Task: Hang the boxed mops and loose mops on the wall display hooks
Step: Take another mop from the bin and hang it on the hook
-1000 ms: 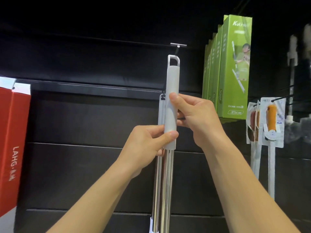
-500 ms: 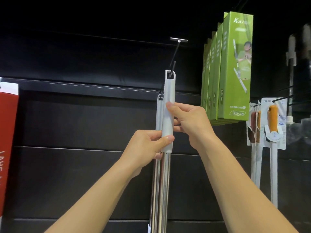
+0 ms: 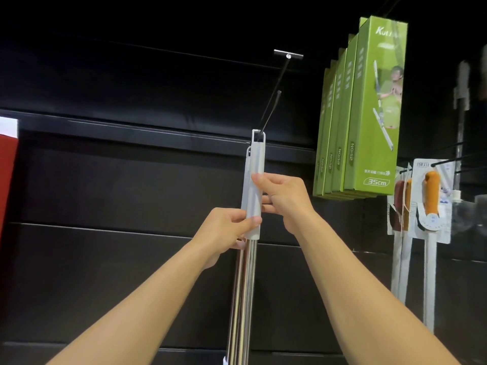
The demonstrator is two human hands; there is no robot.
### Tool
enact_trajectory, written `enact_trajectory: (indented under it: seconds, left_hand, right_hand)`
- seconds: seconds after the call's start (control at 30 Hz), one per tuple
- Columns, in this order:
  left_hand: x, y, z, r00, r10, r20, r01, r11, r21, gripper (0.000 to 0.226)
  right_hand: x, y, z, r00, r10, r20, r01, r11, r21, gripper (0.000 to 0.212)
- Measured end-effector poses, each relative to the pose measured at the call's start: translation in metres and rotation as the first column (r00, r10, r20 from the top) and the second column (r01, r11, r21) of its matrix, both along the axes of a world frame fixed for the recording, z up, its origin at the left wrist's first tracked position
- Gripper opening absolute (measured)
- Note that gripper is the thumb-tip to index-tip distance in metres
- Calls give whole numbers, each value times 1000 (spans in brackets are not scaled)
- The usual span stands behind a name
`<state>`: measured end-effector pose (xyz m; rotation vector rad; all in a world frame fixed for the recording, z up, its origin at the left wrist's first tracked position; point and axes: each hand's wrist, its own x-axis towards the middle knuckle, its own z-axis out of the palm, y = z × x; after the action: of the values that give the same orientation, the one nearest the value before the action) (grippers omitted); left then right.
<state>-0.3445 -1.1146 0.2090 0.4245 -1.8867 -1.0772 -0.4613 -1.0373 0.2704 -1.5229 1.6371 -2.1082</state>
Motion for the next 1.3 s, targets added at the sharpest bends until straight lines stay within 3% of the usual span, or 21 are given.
enact_trajectory:
  seconds: [0.17, 0.47, 0.63, 0.77, 0.9, 1.07, 1.2, 1.3]
  left_hand:
    - [-8, -16, -2, 999, 28, 25, -28, 1000, 0, 25]
    - [-14, -27, -4, 996, 46, 70, -48, 999, 26, 32]
    - [-10, -22, -3, 990, 74, 116, -76, 997, 10, 32]
    - [0, -17, -5, 974, 155, 162, -145, 987, -71, 36]
    - [16, -8, -13, 897, 340, 283, -254, 919, -302, 51]
    - [47, 12, -36, 740, 529, 416, -279, 804, -525, 62]
    - [73, 29, -69, 616, 630, 474, -251, 727, -639, 58]
    - [87, 43, -98, 563, 657, 501, -192, 694, -694, 56]
  right_hand:
    - [-7, -20, -2, 1000, -5, 18, 4, 1000, 30, 20]
    - [-9, -27, -5, 998, -55, 19, 54, 996, 71, 28]
    - [-3, -21, -7, 993, -107, -41, 111, 990, 93, 34]
    - [3, -8, -13, 952, -222, -210, 255, 956, 145, 16]
    - [11, 12, -30, 821, -308, -481, 454, 863, 221, 25]
    - [31, 40, -71, 625, -230, -746, 675, 640, 367, 52]
    - [53, 61, -120, 541, -152, -827, 779, 460, 425, 60]
    - [71, 77, -156, 528, -90, -845, 798, 393, 457, 66]
